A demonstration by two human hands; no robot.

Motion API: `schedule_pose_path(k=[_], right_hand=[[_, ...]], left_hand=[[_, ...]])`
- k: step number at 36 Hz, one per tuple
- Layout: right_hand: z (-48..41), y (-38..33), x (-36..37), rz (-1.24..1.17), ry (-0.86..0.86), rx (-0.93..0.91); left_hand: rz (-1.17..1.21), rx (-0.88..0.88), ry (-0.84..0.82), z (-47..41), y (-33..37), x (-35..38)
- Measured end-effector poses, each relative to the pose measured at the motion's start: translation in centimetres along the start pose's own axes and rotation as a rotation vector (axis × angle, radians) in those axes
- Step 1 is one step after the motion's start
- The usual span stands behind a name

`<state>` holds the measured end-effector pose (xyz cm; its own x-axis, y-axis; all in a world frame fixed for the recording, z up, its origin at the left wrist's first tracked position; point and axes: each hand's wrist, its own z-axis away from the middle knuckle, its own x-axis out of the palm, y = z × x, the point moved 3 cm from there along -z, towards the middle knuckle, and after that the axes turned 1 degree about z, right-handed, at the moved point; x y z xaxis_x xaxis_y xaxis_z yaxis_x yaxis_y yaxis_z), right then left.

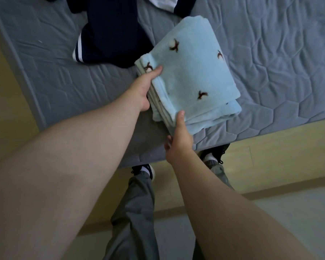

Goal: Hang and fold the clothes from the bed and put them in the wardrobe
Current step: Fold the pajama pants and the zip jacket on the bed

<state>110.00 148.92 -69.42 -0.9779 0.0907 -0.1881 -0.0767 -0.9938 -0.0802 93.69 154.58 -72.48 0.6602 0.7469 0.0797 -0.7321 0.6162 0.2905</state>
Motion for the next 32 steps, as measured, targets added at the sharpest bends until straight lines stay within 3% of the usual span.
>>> schedule_pose_path(k=[3,7,16,19,25,32], right_hand=[[-0.4,1.3,1.0,-0.147,-0.211,0.18],[-0.6,1.6,1.2,-0.392,-0.331,0.281],[8.2,-1.8,-1.6,-0.54,-0.515,0.154],[13.7,-3.2,-2.6,-0.489,-0.482,0.089],[26.4,-3.8,-2.6,-0.185,-0.493,0.136],[39.6,-1.0,-0.3,0.294,-0.464,-0.133]], left_hand=[[-0.001,0.015,0.0,-0.2,-0.5,-0.9],[0.005,0.049,0.004,0.8,-1.1,-1.4],[0.132,0.033,0.105,11.7,-0.8,0.6],[0.169,0.049,0.19,17.4,0.2,0.1],[0.311,0.09,0.284,29.4,1.2,-5.1],[0.674,0.218,0.381,42.6,1.0,-13.0]])
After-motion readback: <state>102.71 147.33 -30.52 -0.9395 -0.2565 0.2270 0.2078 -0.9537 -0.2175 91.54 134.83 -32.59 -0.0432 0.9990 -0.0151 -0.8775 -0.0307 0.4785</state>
